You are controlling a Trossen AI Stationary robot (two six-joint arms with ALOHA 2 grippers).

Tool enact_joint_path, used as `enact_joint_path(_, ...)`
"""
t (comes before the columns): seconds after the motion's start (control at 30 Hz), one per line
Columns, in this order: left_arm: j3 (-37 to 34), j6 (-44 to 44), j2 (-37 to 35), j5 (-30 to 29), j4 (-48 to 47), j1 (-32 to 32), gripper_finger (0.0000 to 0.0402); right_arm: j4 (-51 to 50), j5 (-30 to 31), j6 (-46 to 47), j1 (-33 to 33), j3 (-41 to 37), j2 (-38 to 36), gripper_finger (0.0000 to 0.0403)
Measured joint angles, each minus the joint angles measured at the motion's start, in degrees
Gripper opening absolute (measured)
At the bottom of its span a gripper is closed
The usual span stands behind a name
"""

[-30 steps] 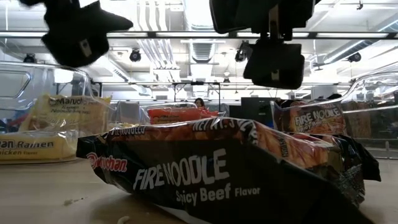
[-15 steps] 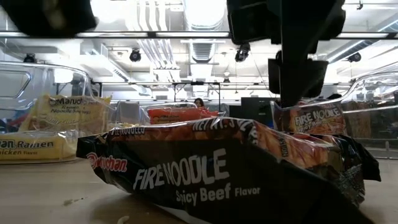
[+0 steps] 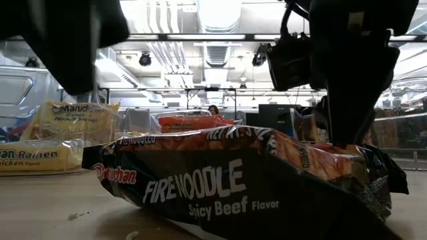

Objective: Sort Maruchan noodles
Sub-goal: Put the bottom black pack noodle into the bottom right transparent bin

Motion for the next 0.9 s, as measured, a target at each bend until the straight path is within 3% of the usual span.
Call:
enact_joint_path(0.17,2.14,6.25,1.70,-9.25,0.11,-0.39,0.0180,0.29,1.39,0.93,0.50,-0.19,0.00,0.0210)
enact_joint_path(0.27,2.20,9.26,2.15,-11.90,1.01,-0.61,0.0180,0.90,2.37,0.95,0.88,-0.19,0.00,0.0210)
enact_joint_path(0.9,2.68,11.10,8.52,-9.93,3.93,-0.79,0.0180,5.91,4.66,-0.65,1.10,-0.19,0.00,0.0210)
